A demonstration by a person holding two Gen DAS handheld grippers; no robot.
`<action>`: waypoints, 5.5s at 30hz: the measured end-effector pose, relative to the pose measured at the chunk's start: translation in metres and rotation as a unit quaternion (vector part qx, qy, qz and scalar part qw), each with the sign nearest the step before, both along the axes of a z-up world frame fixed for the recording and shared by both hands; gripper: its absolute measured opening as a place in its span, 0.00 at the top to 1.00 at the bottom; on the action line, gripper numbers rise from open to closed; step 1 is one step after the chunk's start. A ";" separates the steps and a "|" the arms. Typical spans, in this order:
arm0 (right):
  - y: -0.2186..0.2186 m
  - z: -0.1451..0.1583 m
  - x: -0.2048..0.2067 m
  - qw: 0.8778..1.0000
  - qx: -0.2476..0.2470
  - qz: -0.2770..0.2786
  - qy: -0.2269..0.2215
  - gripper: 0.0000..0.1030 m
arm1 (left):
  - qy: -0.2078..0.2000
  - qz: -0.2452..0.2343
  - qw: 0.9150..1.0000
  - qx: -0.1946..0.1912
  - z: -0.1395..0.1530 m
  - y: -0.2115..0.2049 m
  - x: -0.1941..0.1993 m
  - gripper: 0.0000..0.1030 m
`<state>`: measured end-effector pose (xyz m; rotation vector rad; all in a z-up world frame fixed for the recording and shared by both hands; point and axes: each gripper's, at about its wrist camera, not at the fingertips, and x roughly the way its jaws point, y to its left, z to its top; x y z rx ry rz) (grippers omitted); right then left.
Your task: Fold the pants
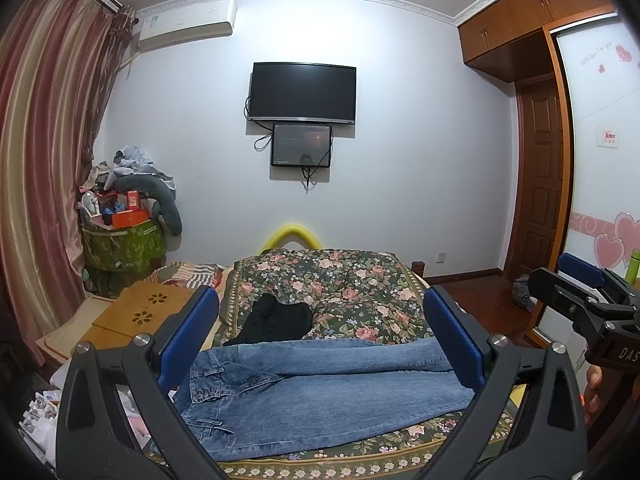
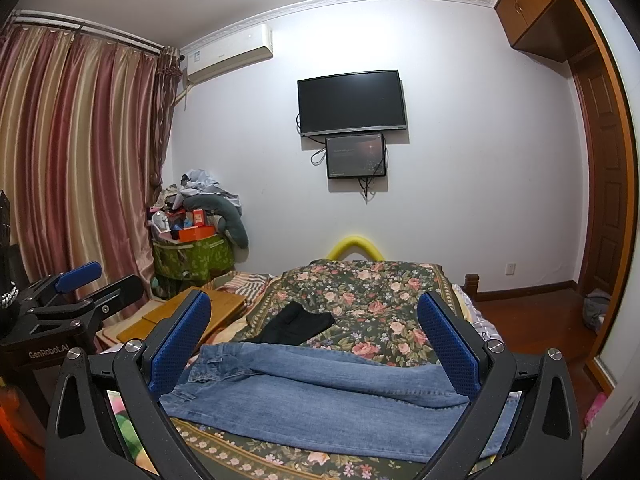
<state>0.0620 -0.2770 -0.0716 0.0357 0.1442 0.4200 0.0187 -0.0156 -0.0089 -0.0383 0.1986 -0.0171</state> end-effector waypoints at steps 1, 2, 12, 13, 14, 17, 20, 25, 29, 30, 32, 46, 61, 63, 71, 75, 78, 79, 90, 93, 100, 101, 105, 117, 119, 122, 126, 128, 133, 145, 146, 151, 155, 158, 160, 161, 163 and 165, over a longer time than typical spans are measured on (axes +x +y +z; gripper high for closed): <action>0.000 0.000 0.000 1.000 0.000 -0.001 -0.001 0.00 | 0.000 0.000 1.000 0.000 0.000 0.000 0.000 0.00; 0.001 -0.001 0.000 1.000 0.000 -0.001 -0.001 0.00 | 0.001 0.000 1.000 -0.001 0.000 0.001 0.001 0.00; -0.002 -0.001 0.001 1.000 0.002 -0.002 0.002 0.00 | 0.002 0.000 1.000 0.000 -0.001 0.002 0.002 0.00; -0.002 -0.001 0.002 1.000 0.002 -0.002 0.003 0.00 | 0.002 0.001 1.000 -0.001 -0.001 0.003 0.003 0.00; -0.003 -0.001 0.002 1.000 0.002 -0.002 0.003 0.00 | 0.004 0.001 1.000 -0.001 -0.001 0.003 0.005 0.00; -0.003 -0.001 0.004 1.000 0.001 -0.002 0.004 0.00 | 0.006 0.001 1.000 -0.003 -0.001 0.004 0.006 0.00; -0.002 -0.002 0.004 1.000 -0.001 -0.003 0.004 0.00 | 0.009 0.002 1.000 -0.002 -0.001 0.006 0.010 0.00; 0.002 -0.004 0.014 1.000 -0.006 -0.004 0.011 0.00 | 0.020 0.000 1.000 -0.005 -0.002 0.012 0.022 0.00; 0.006 -0.009 0.029 1.000 -0.013 -0.005 0.020 0.00 | 0.027 0.008 1.000 -0.003 -0.007 0.020 0.038 0.00; 0.007 -0.011 0.036 1.000 -0.016 -0.004 0.024 0.00 | 0.030 0.011 0.999 -0.002 -0.008 0.023 0.045 0.00; 0.011 -0.014 0.046 0.999 -0.021 -0.001 0.029 0.00 | 0.043 0.016 0.999 0.002 -0.011 0.029 0.062 0.00; 0.028 -0.067 0.174 0.991 -0.081 0.018 0.109 0.00 | 0.141 0.089 0.985 -0.040 -0.058 0.134 0.215 0.00; 0.047 -0.165 0.309 0.947 -0.180 0.074 0.254 0.02 | 0.378 0.151 0.913 -0.019 -0.241 0.267 0.378 0.05; 0.048 -0.177 0.324 0.941 -0.189 0.084 0.267 0.03 | 0.410 0.145 0.900 -0.026 -0.267 0.275 0.387 0.12; 0.058 -0.217 0.374 0.908 -0.225 0.130 0.329 0.18 | 0.476 0.098 0.873 -0.040 -0.315 0.265 0.401 0.12; 0.067 -0.234 0.385 0.889 -0.228 0.167 0.360 0.28 | 0.505 0.099 0.857 -0.021 -0.336 0.255 0.413 0.13; 0.069 -0.237 0.384 0.887 -0.219 0.181 0.364 0.32 | 0.508 0.108 0.854 -0.035 -0.339 0.258 0.415 0.22; 0.068 -0.237 0.383 0.885 -0.212 0.188 0.369 0.42 | 0.505 0.113 0.855 -0.035 -0.337 0.258 0.415 0.25; 0.080 -0.235 0.362 0.890 -0.243 0.173 0.345 0.93 | 0.470 0.122 0.874 0.008 -0.299 0.232 0.412 0.88; 0.082 -0.218 0.362 0.902 -0.262 0.148 0.308 0.95 | 0.452 0.124 0.883 -0.014 -0.281 0.240 0.413 0.91; 0.071 -0.152 0.348 0.938 -0.229 0.118 0.231 0.95 | 0.389 0.118 0.913 -0.006 -0.219 0.234 0.390 0.91; 0.070 -0.145 0.341 0.939 -0.227 0.120 0.227 0.95 | 0.384 0.115 0.916 -0.010 -0.214 0.235 0.383 0.91; 0.064 -0.134 0.305 0.943 -0.216 0.126 0.219 0.95 | 0.369 0.109 0.923 -0.016 -0.200 0.236 0.350 0.91; 0.054 -0.136 0.196 0.941 -0.208 0.155 0.217 0.95 | 0.346 0.103 0.932 -0.032 -0.198 0.233 0.241 0.89; 0.053 -0.142 0.183 0.940 -0.204 0.157 0.223 0.95 | 0.355 0.099 0.929 -0.033 -0.208 0.234 0.227 0.87; 0.052 -0.157 0.167 0.937 -0.201 0.159 0.238 0.95 | 0.369 0.092 0.924 -0.038 -0.223 0.234 0.206 0.83; 0.051 -0.177 0.154 0.933 -0.193 0.156 0.259 0.95 | 0.392 0.084 0.915 -0.049 -0.243 0.233 0.185 0.78; 0.049 -0.184 0.152 0.933 -0.186 0.153 0.269 0.95 | 0.400 0.081 0.912 -0.050 -0.249 0.230 0.177 0.76; 0.046 -0.195 0.145 0.928 -0.170 0.154 0.294 0.94 | 0.399 0.096 0.912 -0.019 -0.244 0.223 0.158 0.64; 0.020 -0.181 0.135 0.924 -0.131 0.167 0.317 0.88 | 0.337 0.110 0.935 0.010 -0.179 0.210 0.163 0.23; 0.015 -0.178 0.137 0.926 -0.126 0.165 0.314 0.83 | 0.333 0.104 0.937 0.011 -0.174 0.204 0.170 0.18; -0.019 -0.157 0.153 0.945 -0.102 0.113 0.288 0.53 | 0.327 0.077 0.941 0.020 -0.164 0.173 0.206 0.10; -0.054 -0.149 0.186 0.955 -0.089 0.040 0.280 0.36 | 0.328 0.063 0.942 0.039 -0.163 0.146 0.238 0.07; -0.080 -0.150 0.218 0.954 -0.075 -0.008 0.290 0.33 | 0.332 0.050 0.941 0.051 -0.166 0.128 0.262 0.06; -0.098 -0.157 0.243 0.950 -0.063 -0.036 0.303 0.33 | 0.337 0.039 0.939 0.055 -0.170 0.118 0.278 0.06; -0.106 -0.159 0.252 0.948 -0.058 -0.046 0.309 0.33 | 0.339 0.034 0.938 0.056 -0.173 0.113 0.285 0.06; -0.121 -0.170 0.276 0.942 -0.055 -0.072 0.324 0.33 | 0.346 0.024 0.936 0.057 -0.178 0.105 0.300 0.06; -0.133 -0.180 0.296 0.935 -0.050 -0.093 0.338 0.33 | 0.356 0.018 0.933 0.056 -0.186 0.099 0.315 0.06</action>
